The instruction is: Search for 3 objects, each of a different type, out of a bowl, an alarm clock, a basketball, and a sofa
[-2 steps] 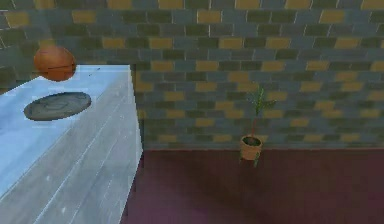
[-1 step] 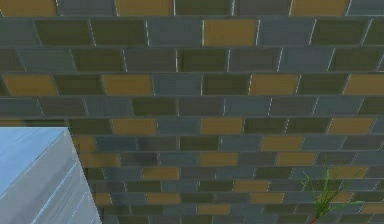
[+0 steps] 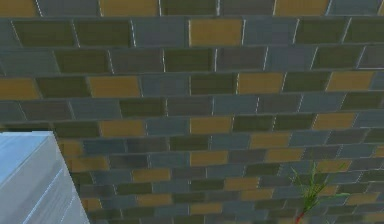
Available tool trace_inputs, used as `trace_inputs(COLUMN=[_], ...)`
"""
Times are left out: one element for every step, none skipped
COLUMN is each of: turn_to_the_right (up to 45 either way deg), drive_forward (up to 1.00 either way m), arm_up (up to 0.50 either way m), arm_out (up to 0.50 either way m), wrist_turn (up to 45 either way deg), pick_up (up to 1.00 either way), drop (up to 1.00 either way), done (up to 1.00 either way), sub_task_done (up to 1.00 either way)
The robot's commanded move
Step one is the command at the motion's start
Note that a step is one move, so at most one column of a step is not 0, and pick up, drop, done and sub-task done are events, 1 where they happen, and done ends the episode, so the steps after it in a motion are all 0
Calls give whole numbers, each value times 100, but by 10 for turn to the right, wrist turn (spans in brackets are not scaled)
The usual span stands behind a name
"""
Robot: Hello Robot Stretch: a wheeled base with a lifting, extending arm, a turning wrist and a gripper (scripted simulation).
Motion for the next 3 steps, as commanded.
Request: trace_inputs(turn_to_the_right=[0,-450,-270], drive_forward=[5,0,0], arm_up=[0,0,0], arm_out=[0,0,0], wrist_turn=[0,0,0], pick_up=[0,0,0], drop=[0,0,0], done=[0,0,0], sub_task_done=[0,0,0])
